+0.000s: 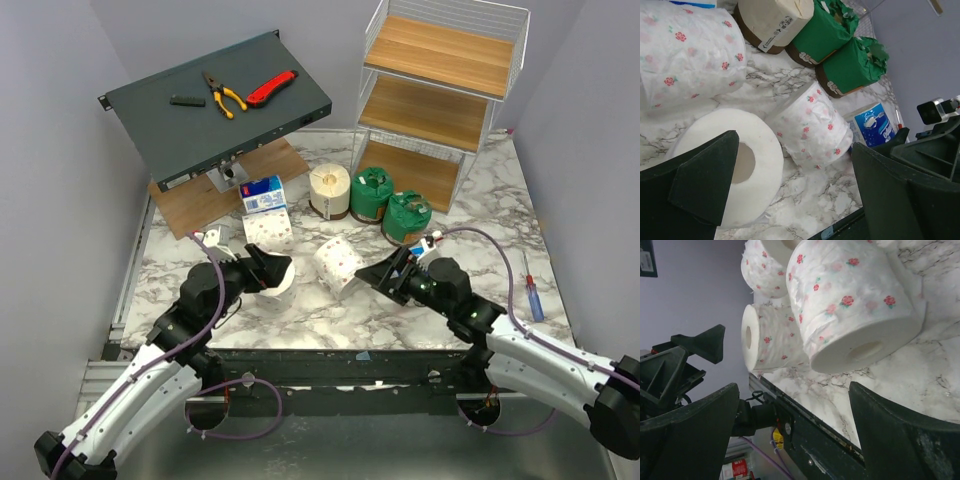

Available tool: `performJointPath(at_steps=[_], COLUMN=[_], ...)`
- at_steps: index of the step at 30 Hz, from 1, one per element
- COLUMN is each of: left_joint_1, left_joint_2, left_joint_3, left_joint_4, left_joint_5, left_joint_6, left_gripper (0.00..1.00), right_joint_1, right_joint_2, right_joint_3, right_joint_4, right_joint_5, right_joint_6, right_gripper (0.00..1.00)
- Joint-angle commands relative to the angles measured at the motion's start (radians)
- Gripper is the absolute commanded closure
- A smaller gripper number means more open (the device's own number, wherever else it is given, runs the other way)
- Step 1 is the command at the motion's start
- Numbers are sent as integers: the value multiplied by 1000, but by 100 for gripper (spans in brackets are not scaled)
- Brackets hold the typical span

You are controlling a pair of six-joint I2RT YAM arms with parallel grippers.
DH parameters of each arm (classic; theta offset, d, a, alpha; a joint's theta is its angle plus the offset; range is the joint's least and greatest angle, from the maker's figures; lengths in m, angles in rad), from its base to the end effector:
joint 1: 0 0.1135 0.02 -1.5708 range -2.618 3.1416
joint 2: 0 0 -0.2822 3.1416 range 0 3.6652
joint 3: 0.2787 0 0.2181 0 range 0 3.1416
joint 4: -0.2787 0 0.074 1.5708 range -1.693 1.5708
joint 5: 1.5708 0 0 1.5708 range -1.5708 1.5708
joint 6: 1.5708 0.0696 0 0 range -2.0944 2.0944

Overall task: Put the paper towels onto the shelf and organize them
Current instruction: Adjust the paper towel at the center of the board.

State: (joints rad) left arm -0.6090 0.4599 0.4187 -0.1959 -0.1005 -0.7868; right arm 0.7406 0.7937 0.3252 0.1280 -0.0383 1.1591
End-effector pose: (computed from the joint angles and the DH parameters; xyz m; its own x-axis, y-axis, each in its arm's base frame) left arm 0.1011 -0.0620 0.2564 -0.4824 -0.5225 -0.7031 0.2090 0.7108 -0.6716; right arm 0.1249 0.1178 0.2256 -0.7409 0.5634 -0.3655 -0.0546 0.4919 0.8689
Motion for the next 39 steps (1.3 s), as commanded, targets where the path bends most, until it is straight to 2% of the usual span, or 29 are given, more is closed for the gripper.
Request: performJointPath(at_steps=[1,6,16,30,35,39], left_joint_1=[-3,-3,-3,-3,-3,-3], left_joint_2=[-27,-49,-57,-73,-70,-67], left_joint_3=[3,-6,-9,-31,-42,-43], left_joint_4=[13,-4,-9,31,28,29], left_joint_5=[-9,-15,-30,-26,-30,-32], left_joint_6=[-25,-34,-25,-22,-27,-26], left_gripper=[2,1,1,1,1,1], right_joint_1=[30,34,35,36,35,35], right_joint_2=[62,146,286,399,433,410], right_joint_3=[0,16,24,30,42,61], right_joint_4=[74,116,225,328,360,314], right_joint_5=[24,35,24,34,66,121], right_joint_6=[47,42,68,90,101,80], right_gripper=[7,9,19,22,28,31])
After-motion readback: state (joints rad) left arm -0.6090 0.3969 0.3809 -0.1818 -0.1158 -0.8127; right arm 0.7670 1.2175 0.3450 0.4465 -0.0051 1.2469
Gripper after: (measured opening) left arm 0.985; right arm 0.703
